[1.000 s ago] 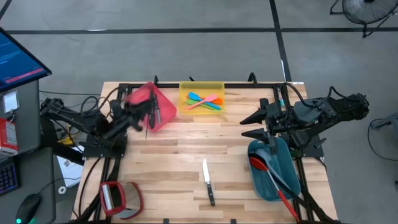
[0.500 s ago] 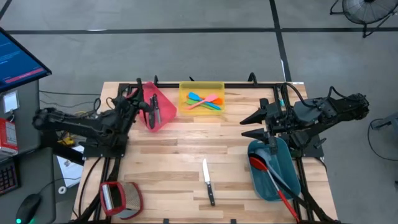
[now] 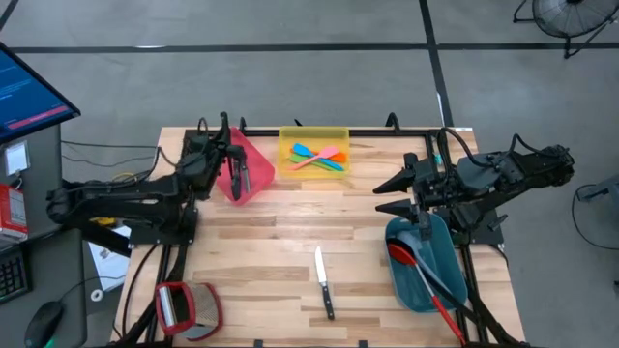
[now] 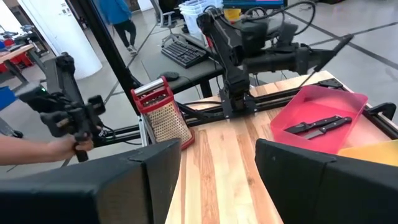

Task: Pick & Place Kitchen Items
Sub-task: Put the top silver knife into the pink bin

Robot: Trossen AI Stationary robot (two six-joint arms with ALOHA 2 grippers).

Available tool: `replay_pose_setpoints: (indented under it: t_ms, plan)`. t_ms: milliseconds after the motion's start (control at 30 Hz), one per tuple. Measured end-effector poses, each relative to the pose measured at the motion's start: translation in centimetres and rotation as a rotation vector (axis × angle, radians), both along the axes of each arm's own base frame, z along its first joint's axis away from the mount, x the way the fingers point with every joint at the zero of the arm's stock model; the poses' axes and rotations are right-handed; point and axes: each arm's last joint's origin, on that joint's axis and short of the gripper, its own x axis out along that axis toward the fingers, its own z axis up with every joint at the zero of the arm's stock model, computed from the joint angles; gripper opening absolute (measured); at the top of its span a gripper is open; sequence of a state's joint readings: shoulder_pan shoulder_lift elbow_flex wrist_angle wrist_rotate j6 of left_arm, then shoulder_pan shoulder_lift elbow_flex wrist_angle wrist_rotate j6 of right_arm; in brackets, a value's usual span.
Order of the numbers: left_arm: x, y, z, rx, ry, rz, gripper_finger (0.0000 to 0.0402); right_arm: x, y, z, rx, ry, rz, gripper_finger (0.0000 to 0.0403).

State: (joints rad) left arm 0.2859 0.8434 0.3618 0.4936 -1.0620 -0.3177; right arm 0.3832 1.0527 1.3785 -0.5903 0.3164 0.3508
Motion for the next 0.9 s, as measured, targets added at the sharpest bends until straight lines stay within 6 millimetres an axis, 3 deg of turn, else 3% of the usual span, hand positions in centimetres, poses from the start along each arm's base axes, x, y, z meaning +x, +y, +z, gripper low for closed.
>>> replay_pose_setpoints:
  t_ms: [500, 900]
  plan:
    - [1.9, 3.9, -5.7, -0.192, 0.112, 0.066, 0.0044, 0.0, 0.0, 0.0, 0.017, 0.001, -0.004, 0.0202]
    - [2.3, 4.4, -8.3, -0.285, 0.217, 0.069, 0.0044, 0.0, 0.0, 0.0, 0.017, 0.001, -0.004, 0.0202]
